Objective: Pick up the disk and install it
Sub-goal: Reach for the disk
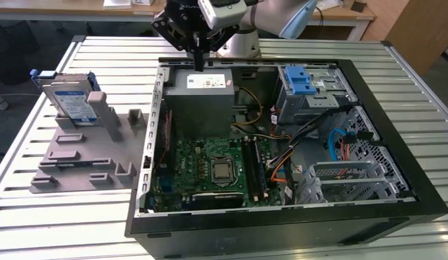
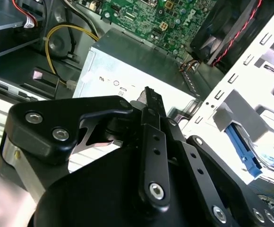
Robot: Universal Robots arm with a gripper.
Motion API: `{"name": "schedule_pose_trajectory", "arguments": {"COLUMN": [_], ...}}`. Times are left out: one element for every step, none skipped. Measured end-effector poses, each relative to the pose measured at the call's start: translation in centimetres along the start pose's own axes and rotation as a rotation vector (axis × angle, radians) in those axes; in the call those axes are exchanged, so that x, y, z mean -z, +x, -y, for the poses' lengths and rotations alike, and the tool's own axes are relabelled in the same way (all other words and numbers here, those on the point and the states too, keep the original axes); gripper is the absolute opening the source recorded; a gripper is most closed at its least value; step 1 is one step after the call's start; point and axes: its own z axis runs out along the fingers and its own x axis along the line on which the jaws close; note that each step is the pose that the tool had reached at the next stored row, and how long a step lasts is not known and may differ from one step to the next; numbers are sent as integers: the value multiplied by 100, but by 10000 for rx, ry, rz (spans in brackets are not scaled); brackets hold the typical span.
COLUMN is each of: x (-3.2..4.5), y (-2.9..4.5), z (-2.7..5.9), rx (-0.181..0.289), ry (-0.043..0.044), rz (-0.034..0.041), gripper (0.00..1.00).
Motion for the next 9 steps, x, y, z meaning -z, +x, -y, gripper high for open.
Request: {"name": "schedule_pose_trajectory", "arguments": {"x": [-1, -2, -2, -3, -4, -4, -5, -6, -7], "y": [8, 15, 23, 32, 37, 43, 49, 54, 59], "z": [1, 1, 2, 2, 3, 3, 4, 4, 5], "rx": [0, -1, -1, -1, 0, -1, -1, -1, -1], "ry": [0, -1, 0, 0, 0, 0, 0, 0, 0], "rz": [1, 2, 0, 0, 1, 1, 1, 1, 1], "gripper": [11, 11, 11, 11, 11, 11, 11, 11, 11]}}
